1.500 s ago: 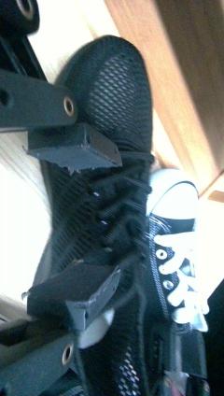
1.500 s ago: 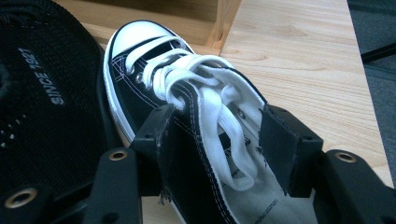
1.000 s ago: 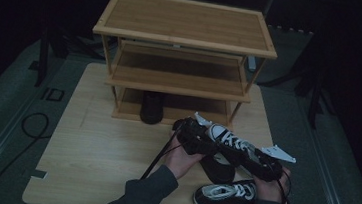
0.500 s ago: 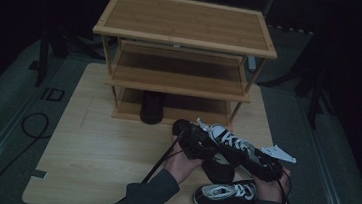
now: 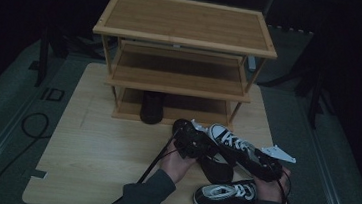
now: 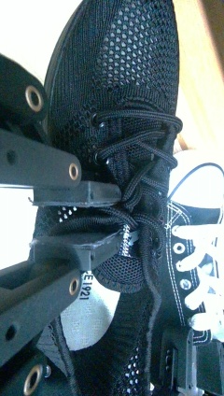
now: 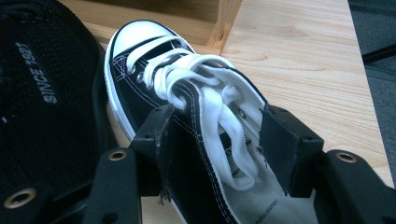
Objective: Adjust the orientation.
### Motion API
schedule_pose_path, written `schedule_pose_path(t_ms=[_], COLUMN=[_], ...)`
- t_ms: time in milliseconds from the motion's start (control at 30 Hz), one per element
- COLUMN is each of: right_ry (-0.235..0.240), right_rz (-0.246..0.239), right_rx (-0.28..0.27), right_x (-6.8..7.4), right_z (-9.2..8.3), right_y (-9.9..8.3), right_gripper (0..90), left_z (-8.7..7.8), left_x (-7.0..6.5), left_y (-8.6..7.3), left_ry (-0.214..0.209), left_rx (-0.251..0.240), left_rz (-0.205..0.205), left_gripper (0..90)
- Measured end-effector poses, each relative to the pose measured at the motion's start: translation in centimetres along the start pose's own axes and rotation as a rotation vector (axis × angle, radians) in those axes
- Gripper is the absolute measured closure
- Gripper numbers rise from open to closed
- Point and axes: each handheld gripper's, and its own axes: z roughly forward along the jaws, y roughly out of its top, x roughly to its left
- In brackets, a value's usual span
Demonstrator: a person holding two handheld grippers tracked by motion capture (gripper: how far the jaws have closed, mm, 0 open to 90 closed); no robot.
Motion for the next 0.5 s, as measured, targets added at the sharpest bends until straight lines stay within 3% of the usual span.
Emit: schedule_pose_path(t_ms=[133,267,433,500], right_ry=[0.000,0.000,0.000,-0.001], right_rz=[-0.001,0.001,-0.001,-0.002], right_rx=[0.000,0.000,0.000,0.000], right_x=[0.0,0.0,0.0,0.0], right_z=[0.0,0.0,0.0,0.0], right_y=[0.0,0.0,0.0,0.0], right_gripper=[44.9,44.9,44.8,44.8], left_z=[-0.5,-1.2,-2.1,-2.6], left_x=[0.2,1.2,3.1,4.1], left_y=[-0.2,-0.3,0.0,0.1], left_ry=[0.027,0.039,0.060,0.092], left_rx=[-0.024,-0.043,-0.063,-0.081], left_rz=[0.010,-0.009,-0.049,-0.052], left_gripper=[80.3,82.7,83.5,84.0])
